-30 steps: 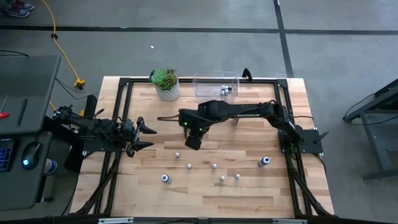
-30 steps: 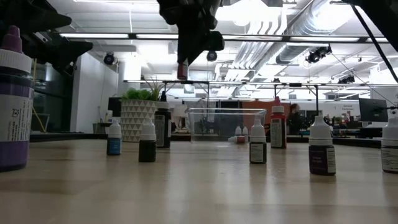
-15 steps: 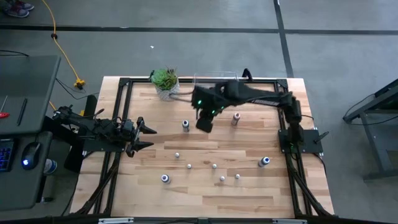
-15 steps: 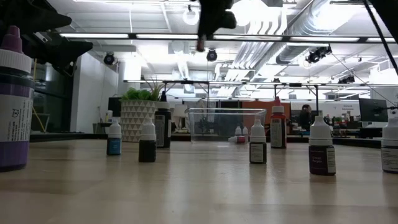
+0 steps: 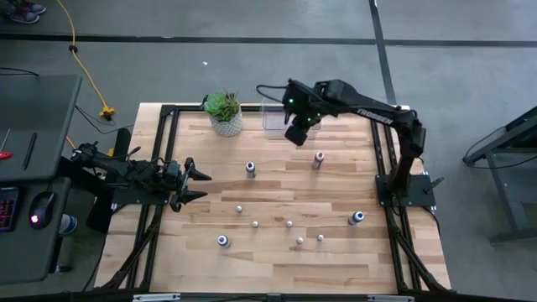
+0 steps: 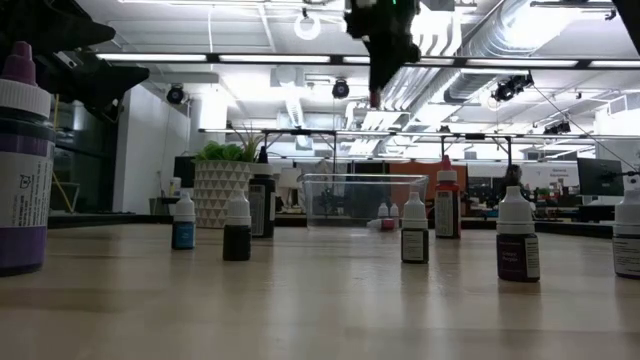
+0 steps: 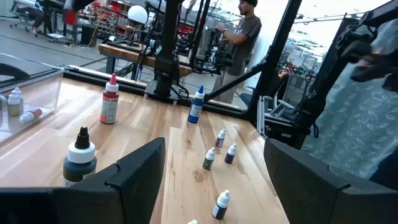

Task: Pick & Place food coloring
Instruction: Put the small red food coloring bottle into the bin, then put the right small purple food coloring bottle into the bin

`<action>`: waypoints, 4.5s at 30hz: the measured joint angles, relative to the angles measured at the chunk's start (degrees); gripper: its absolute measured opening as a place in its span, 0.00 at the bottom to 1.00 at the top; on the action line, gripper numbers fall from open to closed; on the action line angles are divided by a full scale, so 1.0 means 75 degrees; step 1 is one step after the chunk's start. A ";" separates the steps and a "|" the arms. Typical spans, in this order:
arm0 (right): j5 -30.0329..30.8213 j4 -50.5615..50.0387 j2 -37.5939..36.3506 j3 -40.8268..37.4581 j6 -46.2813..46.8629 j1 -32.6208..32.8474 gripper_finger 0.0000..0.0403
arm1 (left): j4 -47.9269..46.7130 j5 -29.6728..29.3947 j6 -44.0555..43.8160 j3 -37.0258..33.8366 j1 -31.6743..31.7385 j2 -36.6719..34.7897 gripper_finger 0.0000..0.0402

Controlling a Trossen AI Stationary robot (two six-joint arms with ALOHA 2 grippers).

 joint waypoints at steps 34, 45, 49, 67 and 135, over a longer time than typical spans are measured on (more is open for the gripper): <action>-0.0227 0.3371 -0.0032 -0.3839 0.1485 -0.2224 0.17 | 0.0000 0.0000 0.0000 0.0000 0.0000 0.0000 0.68; -0.0268 0.4193 -0.0030 -0.4656 0.2074 -0.2216 0.18 | 0.0000 0.0000 0.0000 0.0000 -0.0003 0.0000 0.68; -0.0316 0.4320 -0.0030 -0.4781 0.2171 -0.2216 0.18 | 0.0000 0.0000 0.0000 0.0000 -0.0002 0.0000 0.68; -0.0533 0.4731 0.0425 -0.4832 0.2273 -0.2213 0.18 | 0.0000 0.0000 0.0000 0.0000 -0.0003 0.0000 0.68; -0.2399 -0.2029 -0.0160 0.1372 -0.1888 0.1994 0.40 | 0.0000 0.0000 0.0000 0.0000 -0.0002 0.0001 0.68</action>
